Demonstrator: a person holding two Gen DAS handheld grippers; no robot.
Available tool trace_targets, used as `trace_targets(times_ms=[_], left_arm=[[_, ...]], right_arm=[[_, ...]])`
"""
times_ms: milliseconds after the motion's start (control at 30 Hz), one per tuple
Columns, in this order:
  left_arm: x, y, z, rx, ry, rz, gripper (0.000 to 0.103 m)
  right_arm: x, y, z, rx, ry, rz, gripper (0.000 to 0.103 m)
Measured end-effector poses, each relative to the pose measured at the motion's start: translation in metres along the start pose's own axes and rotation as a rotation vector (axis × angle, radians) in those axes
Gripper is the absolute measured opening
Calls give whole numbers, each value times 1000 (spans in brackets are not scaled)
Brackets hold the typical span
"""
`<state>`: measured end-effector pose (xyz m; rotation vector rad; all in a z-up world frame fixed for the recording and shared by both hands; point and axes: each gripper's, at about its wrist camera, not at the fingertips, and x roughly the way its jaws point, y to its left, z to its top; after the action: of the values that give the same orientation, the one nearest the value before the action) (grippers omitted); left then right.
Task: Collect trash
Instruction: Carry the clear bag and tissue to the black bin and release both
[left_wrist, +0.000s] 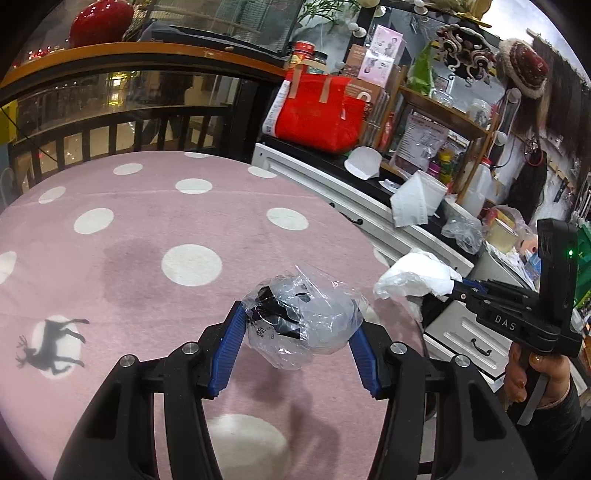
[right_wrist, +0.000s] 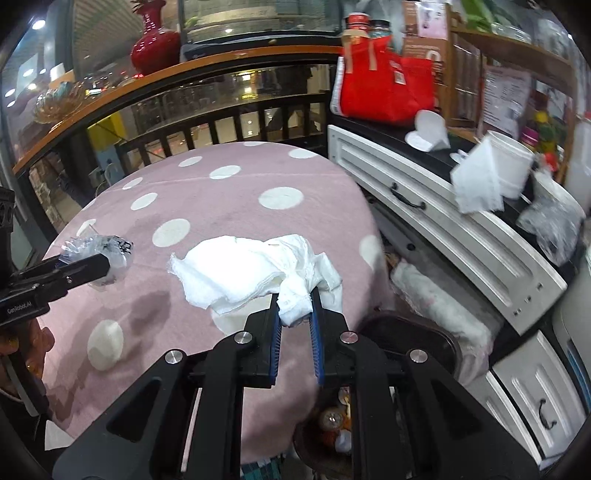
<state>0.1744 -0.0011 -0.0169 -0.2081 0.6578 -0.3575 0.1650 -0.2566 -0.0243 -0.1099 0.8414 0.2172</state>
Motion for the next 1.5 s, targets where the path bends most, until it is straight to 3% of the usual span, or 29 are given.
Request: trace_targets(times_ms=[567,767,1033,1133,1267,1500], left_arm=[[9,-75,-18,98,29,-131,53],[15,-91,-21,126,48,-169,53],[34,-113,-30,172,105,-220,53],[41,-121,-33,181,128,-241,53],[48,-132,-37,189,158,-272,53],[60,-151,-48,220,208,-312,53]], right_arm=[[-32,-101,-75,227,58,-174,15],[0,-118,-101,257,160,-209,15],[64,-131,-132,334,302,-183,15],[83,-134,-143,357,344,-173,23],[92,-135,-154,379,369,-175,54],[75,-144,-160,430,347,-174,57]])
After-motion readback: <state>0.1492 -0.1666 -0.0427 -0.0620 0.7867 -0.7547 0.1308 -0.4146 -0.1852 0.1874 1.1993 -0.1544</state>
